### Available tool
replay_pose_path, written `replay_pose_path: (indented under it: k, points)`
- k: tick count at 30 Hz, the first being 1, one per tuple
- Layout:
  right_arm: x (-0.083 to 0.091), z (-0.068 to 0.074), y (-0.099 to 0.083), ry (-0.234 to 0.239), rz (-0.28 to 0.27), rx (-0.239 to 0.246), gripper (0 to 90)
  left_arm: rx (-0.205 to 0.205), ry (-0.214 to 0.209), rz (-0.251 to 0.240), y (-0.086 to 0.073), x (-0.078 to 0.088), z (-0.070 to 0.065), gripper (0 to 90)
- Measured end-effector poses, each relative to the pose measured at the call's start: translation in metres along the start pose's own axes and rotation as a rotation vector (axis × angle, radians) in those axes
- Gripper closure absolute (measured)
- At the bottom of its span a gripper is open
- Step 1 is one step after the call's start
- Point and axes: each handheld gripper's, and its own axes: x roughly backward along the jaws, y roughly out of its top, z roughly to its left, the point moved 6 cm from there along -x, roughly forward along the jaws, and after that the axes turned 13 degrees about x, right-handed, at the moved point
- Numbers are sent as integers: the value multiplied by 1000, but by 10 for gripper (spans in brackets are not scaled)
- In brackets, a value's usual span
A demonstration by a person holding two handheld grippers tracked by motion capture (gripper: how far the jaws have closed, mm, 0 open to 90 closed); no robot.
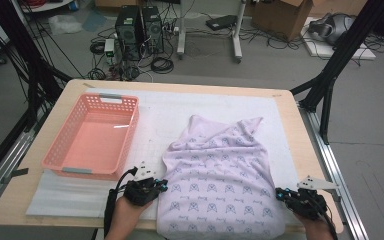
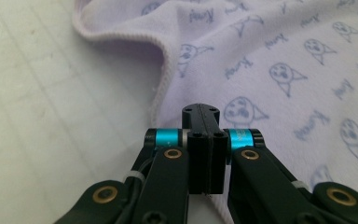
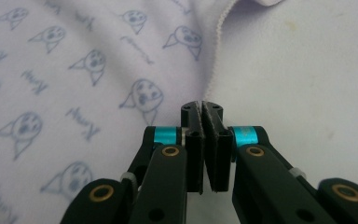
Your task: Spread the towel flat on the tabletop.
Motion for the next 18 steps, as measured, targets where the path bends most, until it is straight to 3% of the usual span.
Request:
replay_pose_path:
  k: [3,7,8,11,14,16,18]
  points:
    - [16,3,-7,21,-21,17,885,1,5,8,-9,20,5,900]
    - [33,3,-19,42,-39,-11,883,31,-18,-32,-17,35,9,897]
    - [32,3,-19,42,-46,-13,869,32,-34,-49,-16,34,6,887]
    - [28,2,-13,28,-59,-30,705,16,-67,-86,-7,25,-1,657]
    - [25,2,-6,3,-75,-25,618,-11,-61,-109,2,12,-5,546]
    - [20,2,-2,-18,-74,-14,568,-31,-31,-122,9,4,-2,470]
    - [14,-1,1,-40,-71,-17,534,-19,-27,-122,15,-2,1,465]
